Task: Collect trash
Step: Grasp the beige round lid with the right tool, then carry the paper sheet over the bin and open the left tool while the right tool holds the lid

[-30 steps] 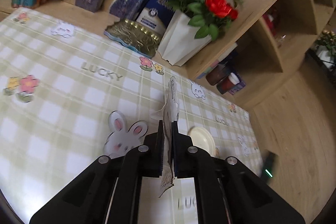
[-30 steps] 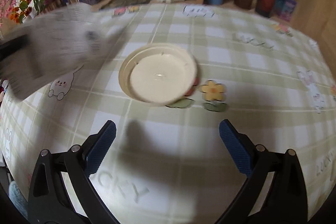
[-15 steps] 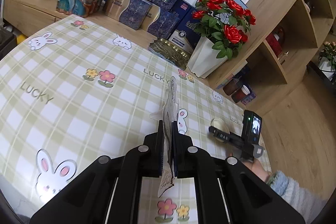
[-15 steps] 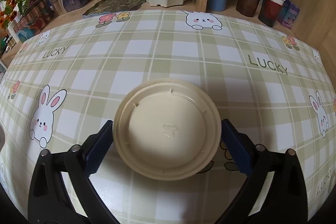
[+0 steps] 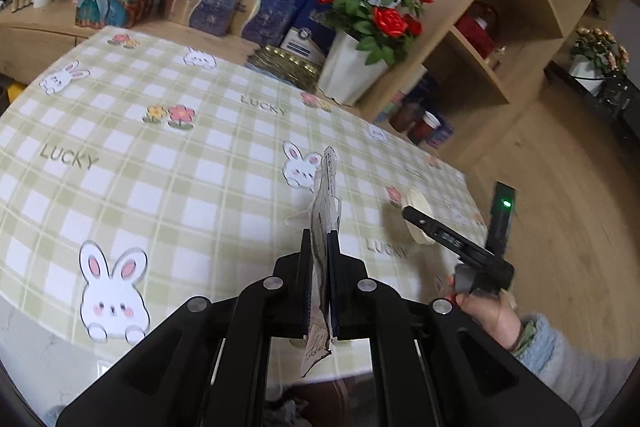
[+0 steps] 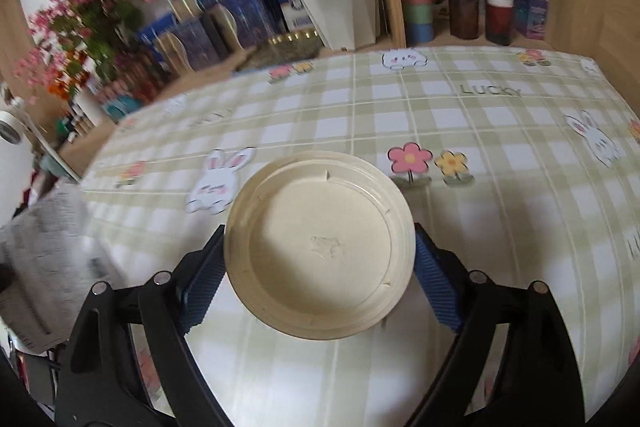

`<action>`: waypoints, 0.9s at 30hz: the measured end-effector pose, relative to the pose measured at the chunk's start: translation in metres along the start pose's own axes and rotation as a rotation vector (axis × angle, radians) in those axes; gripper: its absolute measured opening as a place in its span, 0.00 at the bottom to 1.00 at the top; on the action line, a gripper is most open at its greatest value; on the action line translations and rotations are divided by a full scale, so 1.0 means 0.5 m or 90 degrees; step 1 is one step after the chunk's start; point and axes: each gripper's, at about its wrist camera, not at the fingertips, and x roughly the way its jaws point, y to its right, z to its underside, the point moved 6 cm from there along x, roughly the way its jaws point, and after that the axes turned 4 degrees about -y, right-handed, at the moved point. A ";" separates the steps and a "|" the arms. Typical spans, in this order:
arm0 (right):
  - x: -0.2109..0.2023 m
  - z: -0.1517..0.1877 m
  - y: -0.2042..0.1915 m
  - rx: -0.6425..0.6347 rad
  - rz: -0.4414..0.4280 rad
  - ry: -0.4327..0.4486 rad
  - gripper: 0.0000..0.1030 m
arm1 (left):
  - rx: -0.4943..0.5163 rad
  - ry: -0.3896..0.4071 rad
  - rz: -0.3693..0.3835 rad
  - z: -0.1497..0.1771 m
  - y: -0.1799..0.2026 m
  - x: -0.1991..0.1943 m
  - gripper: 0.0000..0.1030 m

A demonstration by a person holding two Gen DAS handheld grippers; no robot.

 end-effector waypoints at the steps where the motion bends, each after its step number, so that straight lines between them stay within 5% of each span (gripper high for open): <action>1: -0.028 0.015 -0.005 0.005 -0.006 0.011 0.83 | 0.005 -0.003 0.001 0.006 0.004 -0.005 0.07; 11: -0.218 0.157 -0.045 0.009 -0.034 0.056 0.83 | 0.058 -0.054 0.041 0.107 0.052 -0.071 0.07; 19: -0.271 0.256 -0.091 -0.026 -0.048 0.043 0.83 | 0.090 -0.115 0.053 0.199 0.066 -0.116 0.07; 27: -0.297 0.327 -0.116 -0.043 -0.065 0.033 0.83 | 0.181 -0.228 0.019 0.306 0.069 -0.110 0.07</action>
